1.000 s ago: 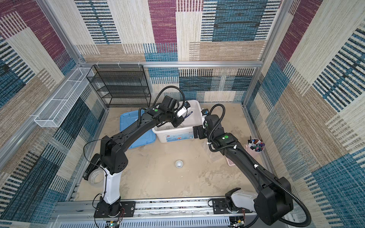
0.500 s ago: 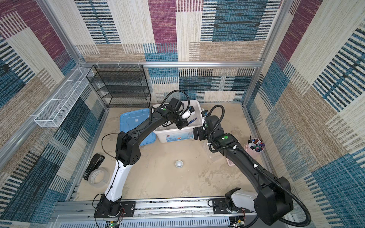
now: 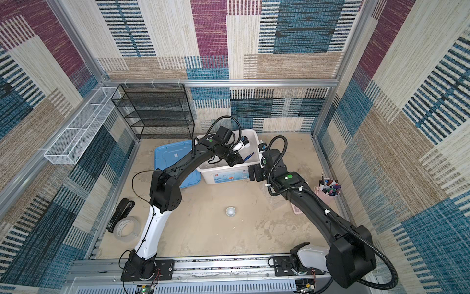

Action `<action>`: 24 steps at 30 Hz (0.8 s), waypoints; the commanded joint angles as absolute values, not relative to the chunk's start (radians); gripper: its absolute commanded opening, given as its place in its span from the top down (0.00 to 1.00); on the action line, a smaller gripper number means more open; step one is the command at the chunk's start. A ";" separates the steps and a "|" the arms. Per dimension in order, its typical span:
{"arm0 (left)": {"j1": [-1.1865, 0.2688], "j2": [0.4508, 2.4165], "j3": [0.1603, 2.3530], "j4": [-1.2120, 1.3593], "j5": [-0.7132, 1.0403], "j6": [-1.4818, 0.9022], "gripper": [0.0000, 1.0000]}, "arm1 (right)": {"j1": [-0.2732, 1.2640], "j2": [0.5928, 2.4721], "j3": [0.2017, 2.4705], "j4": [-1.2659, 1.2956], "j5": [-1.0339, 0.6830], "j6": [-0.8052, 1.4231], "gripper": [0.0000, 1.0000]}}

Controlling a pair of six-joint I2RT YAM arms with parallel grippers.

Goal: Organize the chemistry lab equipment
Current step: 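Lower the tweezers into the bin with the left gripper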

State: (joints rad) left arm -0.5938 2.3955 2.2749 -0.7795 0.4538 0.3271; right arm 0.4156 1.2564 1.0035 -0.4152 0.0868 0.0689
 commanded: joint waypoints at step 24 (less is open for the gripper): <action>-0.499 2.387 2.336 -0.818 0.571 0.197 1.00 | 0.416 1.256 0.974 -0.390 0.038 0.078 0.02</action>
